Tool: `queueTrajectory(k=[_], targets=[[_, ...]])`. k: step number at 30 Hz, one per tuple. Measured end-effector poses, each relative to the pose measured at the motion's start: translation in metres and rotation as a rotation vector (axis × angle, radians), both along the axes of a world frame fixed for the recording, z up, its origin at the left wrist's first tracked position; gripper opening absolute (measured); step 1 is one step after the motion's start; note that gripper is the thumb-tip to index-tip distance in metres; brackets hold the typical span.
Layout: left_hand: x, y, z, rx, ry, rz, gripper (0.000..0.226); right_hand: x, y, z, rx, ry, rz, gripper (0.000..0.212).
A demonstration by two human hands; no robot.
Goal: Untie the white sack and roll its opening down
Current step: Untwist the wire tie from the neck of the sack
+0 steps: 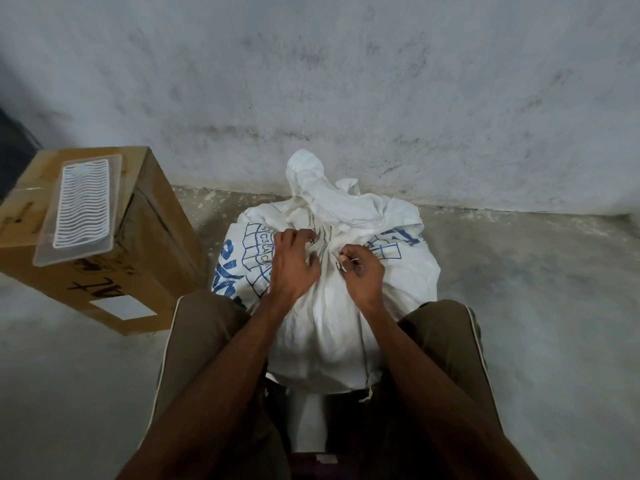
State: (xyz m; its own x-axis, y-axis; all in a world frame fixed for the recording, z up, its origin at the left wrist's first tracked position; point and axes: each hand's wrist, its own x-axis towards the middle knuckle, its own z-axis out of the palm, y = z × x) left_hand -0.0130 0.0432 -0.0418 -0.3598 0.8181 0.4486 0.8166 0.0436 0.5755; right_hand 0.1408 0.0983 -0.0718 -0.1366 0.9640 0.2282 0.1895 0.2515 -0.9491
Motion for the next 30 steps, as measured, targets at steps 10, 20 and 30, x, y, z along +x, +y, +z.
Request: queueTrajectory(k=[10,20,30], targets=[[0.027,-0.032,0.006,0.065,-0.154,-0.129,0.046,0.012,-0.030,0.047,0.019,0.136,0.098,0.013],[0.031,-0.047,0.054,0.202,-0.365,-0.160,0.022,0.017,-0.055,0.107,-0.088,0.393,0.277,0.006],[-0.012,-0.067,0.111,0.066,-0.348,-0.148,0.006,-0.029,-0.049,0.192,-0.077,0.417,0.367,0.011]])
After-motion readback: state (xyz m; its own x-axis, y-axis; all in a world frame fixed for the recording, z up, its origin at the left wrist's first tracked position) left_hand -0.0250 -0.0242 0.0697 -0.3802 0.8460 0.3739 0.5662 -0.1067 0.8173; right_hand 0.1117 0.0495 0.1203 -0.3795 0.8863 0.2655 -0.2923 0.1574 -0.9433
